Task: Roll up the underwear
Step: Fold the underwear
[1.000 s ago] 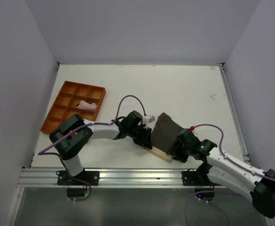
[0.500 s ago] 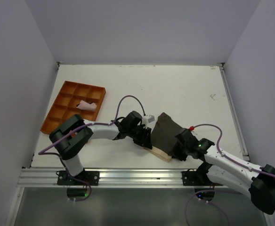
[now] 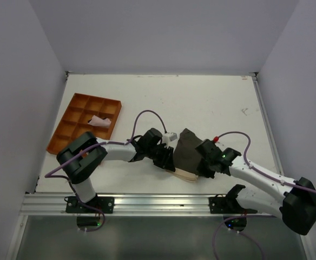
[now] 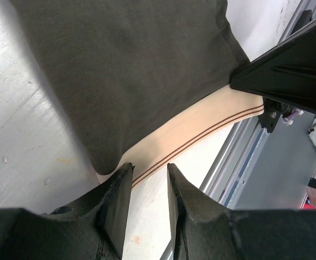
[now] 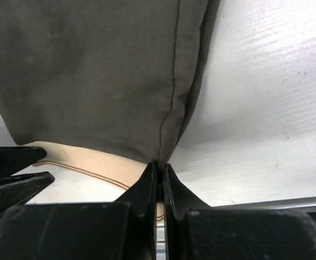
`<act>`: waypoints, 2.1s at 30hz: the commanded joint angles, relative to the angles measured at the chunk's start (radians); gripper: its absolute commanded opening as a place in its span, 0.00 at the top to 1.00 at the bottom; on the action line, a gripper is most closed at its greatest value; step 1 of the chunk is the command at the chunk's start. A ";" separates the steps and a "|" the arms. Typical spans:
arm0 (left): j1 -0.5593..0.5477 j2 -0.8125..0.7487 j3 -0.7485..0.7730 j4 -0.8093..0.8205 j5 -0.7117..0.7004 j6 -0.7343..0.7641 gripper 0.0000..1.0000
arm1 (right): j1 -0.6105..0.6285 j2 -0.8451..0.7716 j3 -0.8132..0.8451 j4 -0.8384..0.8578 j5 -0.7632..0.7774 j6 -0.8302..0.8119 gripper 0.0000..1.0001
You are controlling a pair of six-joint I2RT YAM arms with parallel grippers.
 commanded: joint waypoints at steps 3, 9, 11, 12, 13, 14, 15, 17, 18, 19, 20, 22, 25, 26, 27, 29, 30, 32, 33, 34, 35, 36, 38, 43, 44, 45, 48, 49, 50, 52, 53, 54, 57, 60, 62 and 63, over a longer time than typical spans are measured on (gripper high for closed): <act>0.010 0.011 -0.025 -0.010 -0.039 -0.005 0.63 | 0.033 0.088 0.121 -0.091 0.090 -0.103 1.00; 0.010 0.014 -0.016 -0.001 -0.042 -0.006 0.63 | 0.091 0.202 0.262 -0.128 0.119 -0.158 1.00; 0.010 0.017 -0.011 0.005 -0.042 -0.011 0.63 | 0.113 0.217 0.283 -0.115 0.114 -0.171 1.00; 0.012 0.028 -0.008 0.014 -0.034 -0.017 0.63 | 0.130 0.229 0.302 -0.055 0.099 -0.189 1.00; 0.012 0.028 -0.008 0.014 -0.034 -0.017 0.63 | 0.130 0.230 0.302 -0.054 0.094 -0.189 1.00; 0.010 0.030 -0.008 0.017 -0.031 -0.019 0.63 | 0.136 0.228 0.302 -0.034 0.090 -0.204 1.00; 0.010 0.034 -0.006 0.017 -0.031 -0.019 0.63 | 0.140 0.231 0.299 0.007 0.085 -0.212 1.00; 0.010 0.036 -0.005 0.019 -0.031 -0.019 0.63 | 0.141 0.246 0.299 0.035 0.074 -0.235 1.00; 0.010 0.039 -0.003 0.017 -0.030 -0.016 0.63 | 0.141 0.272 0.305 0.056 0.073 -0.244 1.00; 0.010 0.039 0.000 0.017 -0.030 -0.015 0.63 | 0.142 0.292 0.311 0.066 0.061 -0.253 1.00; 0.010 0.039 0.000 0.017 -0.030 -0.015 0.63 | 0.142 0.311 0.328 0.073 0.058 -0.272 1.00; 0.010 0.044 0.004 0.016 -0.028 -0.015 0.63 | 0.141 0.357 0.348 0.090 0.051 -0.287 1.00; 0.010 0.047 0.006 0.016 -0.028 -0.017 0.63 | 0.141 0.397 0.377 0.116 0.053 -0.313 1.00; 0.010 0.048 0.009 0.016 -0.026 -0.017 0.63 | 0.142 0.407 0.394 0.124 0.045 -0.325 1.00; 0.010 0.048 0.010 0.016 -0.025 -0.017 0.63 | 0.141 0.415 0.401 0.135 0.042 -0.332 1.00; 0.010 0.051 0.012 0.016 -0.026 -0.017 0.63 | 0.142 0.435 0.415 0.161 0.030 -0.345 1.00; 0.010 0.054 0.014 0.016 -0.026 -0.019 0.63 | 0.142 0.437 0.417 0.170 0.025 -0.349 1.00; 0.010 0.059 0.015 0.019 -0.026 -0.019 0.63 | 0.144 0.444 0.418 0.187 0.021 -0.361 1.00; 0.010 0.063 0.017 0.019 -0.026 -0.020 0.63 | 0.142 0.447 0.417 0.204 0.010 -0.365 1.00; 0.010 0.065 0.018 0.019 -0.026 -0.020 0.63 | 0.144 0.446 0.412 0.211 0.004 -0.368 1.00; 0.010 0.065 0.021 0.019 -0.026 -0.020 0.63 | 0.144 0.446 0.405 0.217 -0.001 -0.369 1.00; 0.010 0.062 0.020 0.019 -0.028 -0.020 0.63 | 0.142 0.443 0.400 0.225 -0.002 -0.367 1.00; 0.010 0.056 0.021 0.011 -0.036 -0.019 0.63 | 0.144 0.438 0.385 0.224 -0.004 -0.362 1.00; 0.012 -0.004 0.029 -0.071 -0.089 0.011 0.59 | 0.144 0.392 0.345 0.208 -0.002 -0.361 1.00; 0.013 -0.016 0.027 -0.082 -0.097 0.014 0.59 | 0.142 0.383 0.327 0.207 0.004 -0.359 1.00; 0.013 -0.042 0.027 -0.093 -0.102 0.023 0.59 | 0.144 0.362 0.319 0.202 0.007 -0.361 1.00; 0.016 -0.088 0.038 -0.131 -0.115 0.032 0.58 | 0.142 0.342 0.287 0.199 0.013 -0.355 1.00; 0.016 -0.101 0.041 -0.177 -0.120 0.032 0.58 | 0.144 0.332 0.280 0.201 0.015 -0.353 1.00; 0.016 -0.110 0.046 -0.187 -0.122 0.031 0.57 | 0.144 0.332 0.273 0.201 0.012 -0.349 1.00; 0.016 -0.136 0.040 -0.205 -0.128 0.026 0.57 | 0.142 0.332 0.270 0.202 0.018 -0.350 1.00; 0.016 -0.151 0.032 -0.208 -0.132 0.023 0.56 | 0.142 0.332 0.271 0.202 0.019 -0.350 1.00; 0.016 -0.159 0.027 -0.213 -0.138 0.021 0.56 | 0.142 0.334 0.273 0.201 0.024 -0.353 1.00; 0.016 -0.177 0.030 -0.254 -0.184 0.035 0.55 | 0.144 0.337 0.280 0.193 0.031 -0.356 1.00; 0.016 -0.182 0.030 -0.271 -0.209 0.053 0.55 | 0.144 0.329 0.280 0.195 0.030 -0.352 1.00; 0.021 -0.162 0.027 -0.273 -0.220 0.060 0.55 | 0.142 0.328 0.280 0.196 0.032 -0.350 1.00; 0.022 -0.153 0.026 -0.273 -0.221 0.066 0.55 | 0.144 0.331 0.280 0.195 0.033 -0.350 1.00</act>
